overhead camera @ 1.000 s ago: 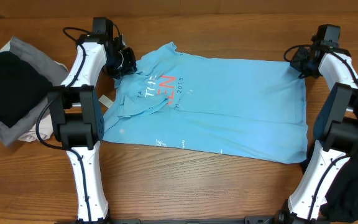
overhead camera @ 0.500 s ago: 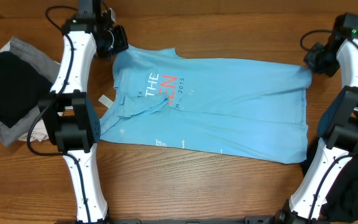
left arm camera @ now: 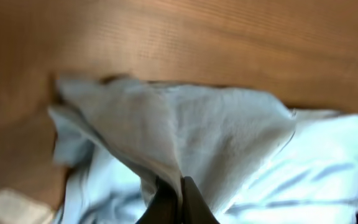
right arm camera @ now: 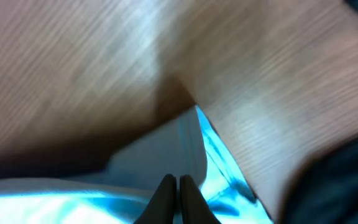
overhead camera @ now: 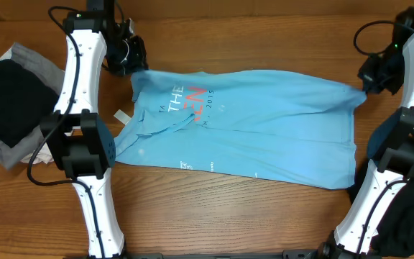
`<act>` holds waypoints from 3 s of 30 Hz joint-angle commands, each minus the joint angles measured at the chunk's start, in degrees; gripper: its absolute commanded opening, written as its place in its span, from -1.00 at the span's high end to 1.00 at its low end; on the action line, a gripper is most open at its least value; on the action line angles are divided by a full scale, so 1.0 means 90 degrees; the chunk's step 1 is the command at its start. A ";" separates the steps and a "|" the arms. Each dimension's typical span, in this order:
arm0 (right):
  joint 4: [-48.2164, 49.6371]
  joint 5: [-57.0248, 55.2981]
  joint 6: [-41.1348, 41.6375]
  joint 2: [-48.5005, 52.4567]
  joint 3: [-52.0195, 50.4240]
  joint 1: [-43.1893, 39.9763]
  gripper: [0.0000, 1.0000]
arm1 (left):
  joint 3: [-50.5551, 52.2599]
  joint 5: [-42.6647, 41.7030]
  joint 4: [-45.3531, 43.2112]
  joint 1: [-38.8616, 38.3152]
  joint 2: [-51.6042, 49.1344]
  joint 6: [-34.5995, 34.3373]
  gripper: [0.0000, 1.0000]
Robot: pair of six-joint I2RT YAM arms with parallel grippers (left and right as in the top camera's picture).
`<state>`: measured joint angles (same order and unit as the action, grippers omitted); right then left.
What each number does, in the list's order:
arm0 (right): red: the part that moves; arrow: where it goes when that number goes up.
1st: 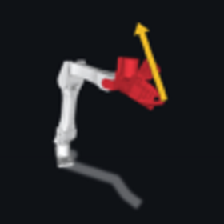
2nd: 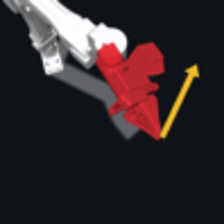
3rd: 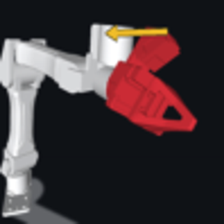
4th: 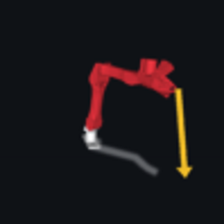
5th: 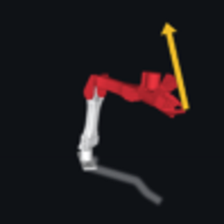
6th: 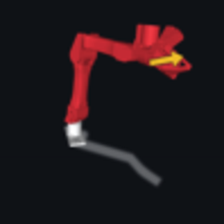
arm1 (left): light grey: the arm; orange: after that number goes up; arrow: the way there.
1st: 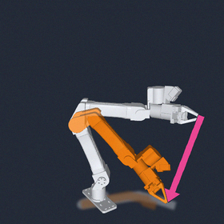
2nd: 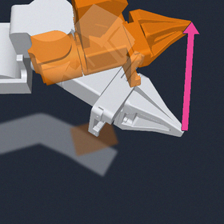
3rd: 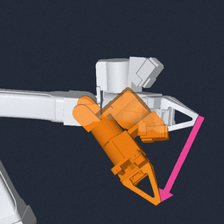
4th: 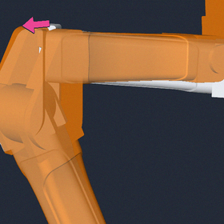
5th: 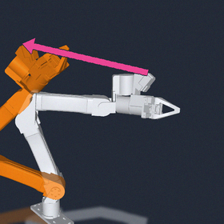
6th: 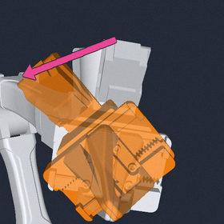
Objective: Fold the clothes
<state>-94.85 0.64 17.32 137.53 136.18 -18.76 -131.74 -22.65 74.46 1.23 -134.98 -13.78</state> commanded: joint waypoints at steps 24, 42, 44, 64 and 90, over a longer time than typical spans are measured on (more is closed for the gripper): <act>-0.0253 0.0100 -0.0648 -0.1256 -0.2295 -0.0590 0.93 | -0.0199 0.0576 0.2487 0.0117 0.0542 0.0889 0.92; -0.0255 0.0100 -0.0760 -0.1926 -0.4012 -0.0746 0.92 | 0.1780 0.1299 0.2487 0.0117 0.1576 0.0891 0.92; -0.0255 0.0083 -0.0765 -0.1936 -0.4121 -0.0746 0.92 | 0.1931 0.1297 0.2487 0.0117 0.1661 0.0891 0.92; 0.0112 -0.0138 -0.0687 -0.1936 -0.5321 -0.0746 0.92 | 0.3538 0.2535 0.2341 0.0121 0.1807 0.0525 0.91; 0.0614 -0.0228 -0.0852 -0.1936 -0.5442 -0.0746 0.06 | 0.3606 0.2084 0.1511 0.0104 0.1858 0.0505 0.34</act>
<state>-90.24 -0.75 10.52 121.80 87.61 -25.15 -99.31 -0.71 89.21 1.93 -120.09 -9.04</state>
